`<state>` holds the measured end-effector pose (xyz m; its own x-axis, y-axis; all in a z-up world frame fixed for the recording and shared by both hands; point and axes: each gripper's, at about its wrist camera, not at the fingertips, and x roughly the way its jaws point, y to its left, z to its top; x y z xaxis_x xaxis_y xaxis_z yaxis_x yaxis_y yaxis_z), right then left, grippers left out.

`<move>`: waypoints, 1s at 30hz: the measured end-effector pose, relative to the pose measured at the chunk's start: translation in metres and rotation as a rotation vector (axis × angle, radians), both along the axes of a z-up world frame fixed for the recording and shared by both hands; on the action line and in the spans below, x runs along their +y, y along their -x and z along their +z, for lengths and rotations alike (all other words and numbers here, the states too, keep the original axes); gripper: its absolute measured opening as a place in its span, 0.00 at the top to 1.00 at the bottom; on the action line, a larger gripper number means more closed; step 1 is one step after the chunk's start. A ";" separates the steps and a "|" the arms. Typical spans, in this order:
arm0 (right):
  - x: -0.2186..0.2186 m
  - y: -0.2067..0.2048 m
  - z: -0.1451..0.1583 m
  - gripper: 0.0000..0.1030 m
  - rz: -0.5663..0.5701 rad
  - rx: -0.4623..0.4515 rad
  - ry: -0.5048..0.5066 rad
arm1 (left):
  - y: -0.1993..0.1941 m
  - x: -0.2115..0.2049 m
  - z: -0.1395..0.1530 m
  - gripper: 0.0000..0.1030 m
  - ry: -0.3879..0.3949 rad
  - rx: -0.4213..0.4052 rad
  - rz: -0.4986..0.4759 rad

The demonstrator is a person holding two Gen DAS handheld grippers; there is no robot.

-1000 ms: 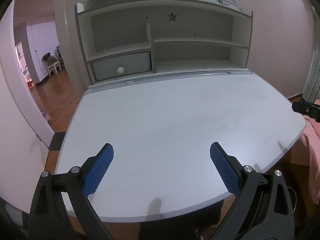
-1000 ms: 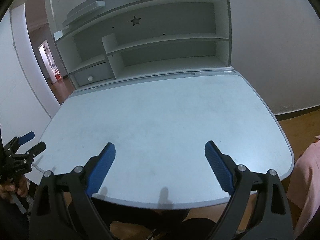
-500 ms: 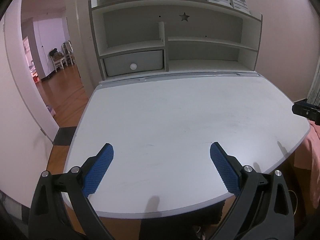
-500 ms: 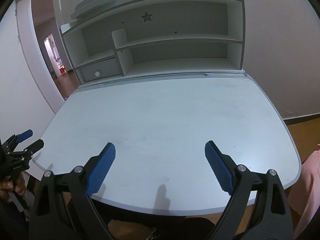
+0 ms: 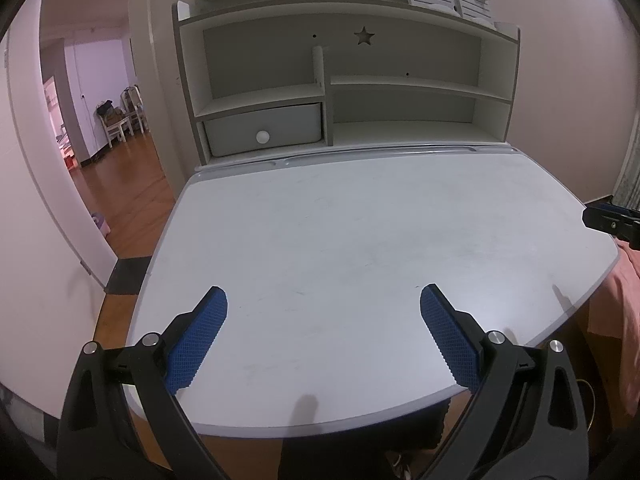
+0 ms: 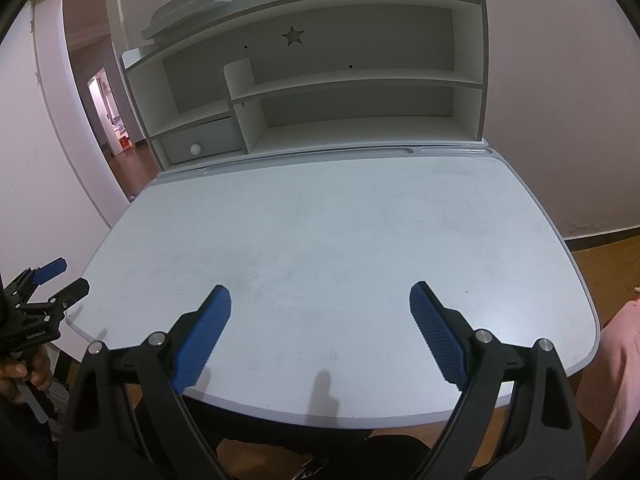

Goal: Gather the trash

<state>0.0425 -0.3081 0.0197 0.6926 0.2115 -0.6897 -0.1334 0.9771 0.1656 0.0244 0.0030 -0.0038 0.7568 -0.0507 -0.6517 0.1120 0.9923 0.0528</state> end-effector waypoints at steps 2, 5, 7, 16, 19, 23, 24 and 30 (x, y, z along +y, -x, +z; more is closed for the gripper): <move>0.000 0.000 0.000 0.15 0.001 0.000 0.001 | 0.000 0.000 0.000 0.08 0.001 0.000 0.000; 0.001 -0.001 0.000 0.15 0.002 0.000 0.001 | -0.001 0.000 0.000 0.08 0.000 0.000 0.000; 0.001 -0.001 0.000 0.15 0.003 0.000 0.003 | -0.001 0.000 0.000 0.08 0.001 0.000 0.000; 0.001 0.000 0.000 0.15 0.004 0.000 0.004 | -0.001 0.000 0.000 0.08 0.000 0.001 -0.001; 0.001 0.000 0.000 0.15 0.005 -0.001 0.005 | 0.000 0.000 0.000 0.08 0.001 0.001 0.000; 0.001 0.000 0.000 0.15 0.005 0.000 0.005 | 0.001 0.000 0.000 0.08 0.000 0.001 0.003; 0.001 -0.001 0.000 0.15 0.004 -0.001 0.006 | 0.001 -0.001 0.000 0.08 0.000 0.002 0.003; 0.002 -0.001 0.000 0.15 0.003 -0.001 0.005 | 0.001 0.000 0.000 0.08 -0.001 0.001 0.002</move>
